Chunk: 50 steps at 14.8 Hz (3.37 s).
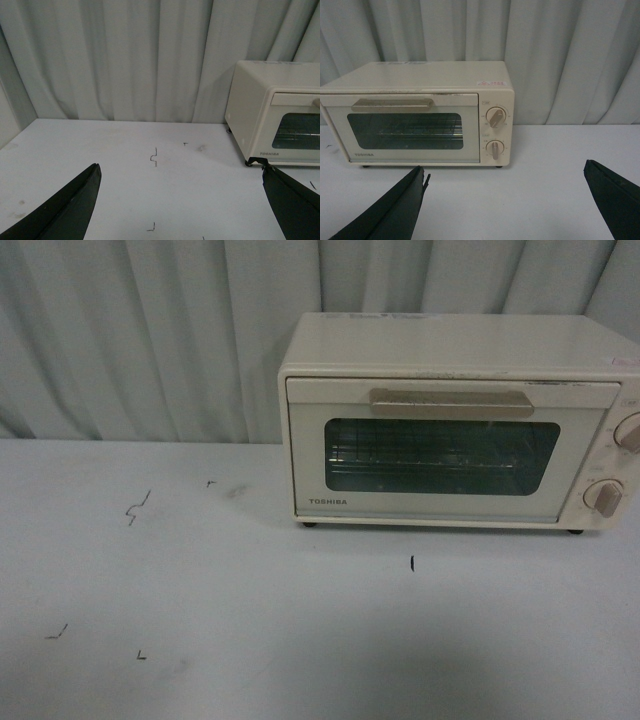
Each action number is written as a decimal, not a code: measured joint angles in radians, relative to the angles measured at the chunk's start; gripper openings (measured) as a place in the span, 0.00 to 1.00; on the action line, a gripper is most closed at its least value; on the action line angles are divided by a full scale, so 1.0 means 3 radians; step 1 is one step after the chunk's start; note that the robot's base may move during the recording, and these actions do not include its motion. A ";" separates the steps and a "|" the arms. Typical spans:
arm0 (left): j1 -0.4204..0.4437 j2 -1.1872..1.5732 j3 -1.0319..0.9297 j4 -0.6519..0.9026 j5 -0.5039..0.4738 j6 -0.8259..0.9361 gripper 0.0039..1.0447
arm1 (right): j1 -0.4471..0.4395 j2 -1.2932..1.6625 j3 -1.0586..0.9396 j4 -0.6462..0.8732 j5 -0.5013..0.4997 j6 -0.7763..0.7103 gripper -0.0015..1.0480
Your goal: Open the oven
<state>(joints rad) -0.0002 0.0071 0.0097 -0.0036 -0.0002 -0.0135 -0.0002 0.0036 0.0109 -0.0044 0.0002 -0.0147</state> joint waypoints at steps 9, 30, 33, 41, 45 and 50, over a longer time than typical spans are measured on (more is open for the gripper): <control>0.0000 0.0000 0.0000 0.0000 0.0000 0.0000 0.94 | 0.0000 0.0000 0.0000 0.0001 0.0000 0.0000 0.94; -0.2185 0.6502 0.2124 0.2134 0.0067 -0.4156 0.94 | 0.0000 0.0000 0.0000 0.0003 0.0000 0.0000 0.94; -0.2029 0.6672 0.2227 0.2207 -0.0125 -0.4407 0.94 | 0.0000 0.0000 0.0000 0.0003 -0.0001 0.0000 0.94; -0.1879 0.6841 0.2243 0.2365 -0.0186 -0.4579 0.94 | 0.0000 0.0000 0.0000 0.0003 -0.0001 0.0000 0.94; -0.1893 0.6811 0.2270 0.2232 -0.0189 -0.4579 0.94 | 0.0000 0.0000 0.0000 0.0003 -0.0001 0.0000 0.94; -0.1892 0.6811 0.2270 0.2232 -0.0189 -0.4579 0.94 | 0.0131 0.0116 0.0041 -0.0075 0.0352 -0.0121 0.94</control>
<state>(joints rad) -0.5678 2.0502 0.6907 0.6659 -0.0570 -1.3872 0.0391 0.0383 0.0231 -0.0269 0.1059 -0.0509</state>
